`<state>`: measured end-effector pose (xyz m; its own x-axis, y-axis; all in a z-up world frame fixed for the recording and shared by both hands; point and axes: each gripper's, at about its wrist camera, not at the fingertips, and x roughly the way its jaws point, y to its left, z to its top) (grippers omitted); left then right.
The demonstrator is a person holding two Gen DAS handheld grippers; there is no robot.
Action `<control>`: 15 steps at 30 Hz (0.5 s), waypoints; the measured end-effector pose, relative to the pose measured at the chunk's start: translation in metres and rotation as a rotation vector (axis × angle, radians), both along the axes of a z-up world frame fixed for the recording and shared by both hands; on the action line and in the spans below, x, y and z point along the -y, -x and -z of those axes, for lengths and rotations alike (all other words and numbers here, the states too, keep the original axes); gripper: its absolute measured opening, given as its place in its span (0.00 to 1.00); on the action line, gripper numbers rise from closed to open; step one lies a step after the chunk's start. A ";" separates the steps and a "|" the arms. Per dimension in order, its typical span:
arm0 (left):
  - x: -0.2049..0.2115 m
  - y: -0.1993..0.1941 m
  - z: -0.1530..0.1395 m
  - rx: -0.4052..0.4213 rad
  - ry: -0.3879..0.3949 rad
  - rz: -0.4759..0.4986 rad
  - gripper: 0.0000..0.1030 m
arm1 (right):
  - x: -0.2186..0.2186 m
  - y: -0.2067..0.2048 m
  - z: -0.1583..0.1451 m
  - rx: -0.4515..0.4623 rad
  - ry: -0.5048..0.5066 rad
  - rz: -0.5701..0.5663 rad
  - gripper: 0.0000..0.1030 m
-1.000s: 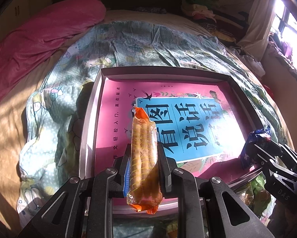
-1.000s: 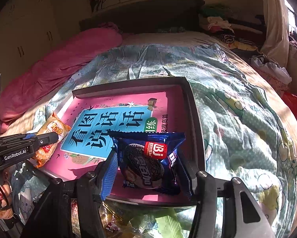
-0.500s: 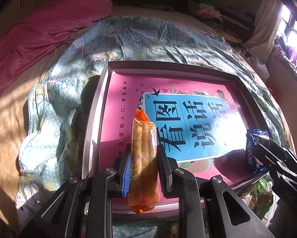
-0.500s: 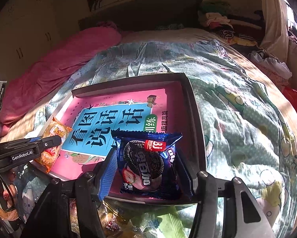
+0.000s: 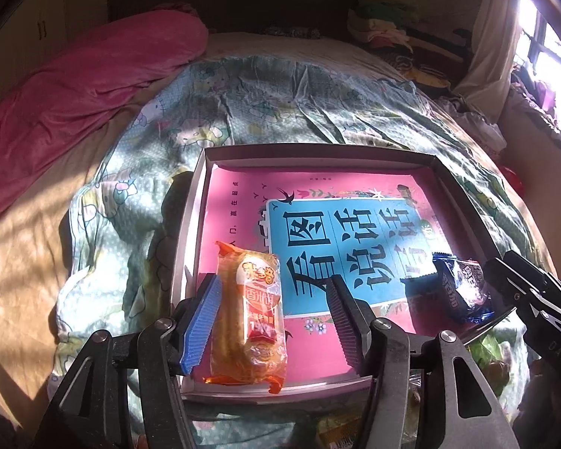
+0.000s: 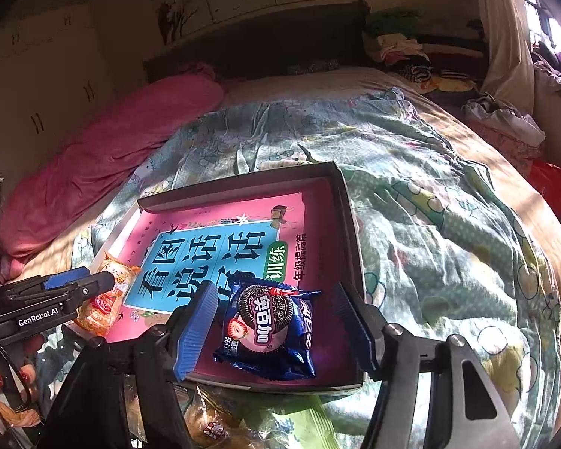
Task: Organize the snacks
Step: 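Release the rice-cake packet in the tray while the right tool releases the Oreo packet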
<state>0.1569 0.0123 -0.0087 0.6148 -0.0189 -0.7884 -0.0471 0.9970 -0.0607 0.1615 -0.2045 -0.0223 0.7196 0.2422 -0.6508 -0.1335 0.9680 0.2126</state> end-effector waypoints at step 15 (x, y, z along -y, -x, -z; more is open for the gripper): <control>-0.012 0.027 -0.029 0.081 0.044 0.000 0.73 | 0.009 0.016 -0.022 0.097 -0.016 0.009 0.70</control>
